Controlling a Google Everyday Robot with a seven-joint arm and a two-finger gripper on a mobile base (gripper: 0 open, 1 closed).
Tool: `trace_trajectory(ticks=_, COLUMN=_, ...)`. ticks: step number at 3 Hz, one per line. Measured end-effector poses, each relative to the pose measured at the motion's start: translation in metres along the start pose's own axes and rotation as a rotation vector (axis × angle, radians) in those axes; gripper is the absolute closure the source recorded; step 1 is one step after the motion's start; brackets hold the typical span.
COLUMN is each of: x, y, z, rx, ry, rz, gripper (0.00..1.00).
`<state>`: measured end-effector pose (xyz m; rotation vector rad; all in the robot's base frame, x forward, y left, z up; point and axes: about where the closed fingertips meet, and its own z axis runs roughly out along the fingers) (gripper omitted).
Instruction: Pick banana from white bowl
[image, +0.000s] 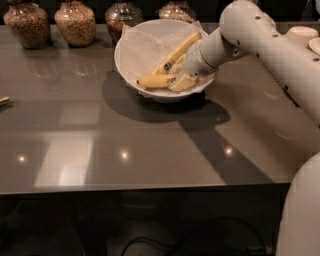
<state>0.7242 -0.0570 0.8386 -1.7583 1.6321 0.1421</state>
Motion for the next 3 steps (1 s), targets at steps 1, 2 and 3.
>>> trace_trajectory(ticks=1, x=-0.024, y=-0.003, z=-0.014, rx=0.005, ry=-0.01, rz=-0.034, gripper=1.0)
trace_trajectory(ticks=2, x=-0.044, y=-0.008, z=-0.038, rx=0.005, ry=-0.032, rz=-0.052, gripper=1.0)
trace_trajectory(ticks=3, x=-0.057, y=-0.011, z=-0.075, rx=0.013, ry=-0.066, rz=-0.046, gripper=1.0)
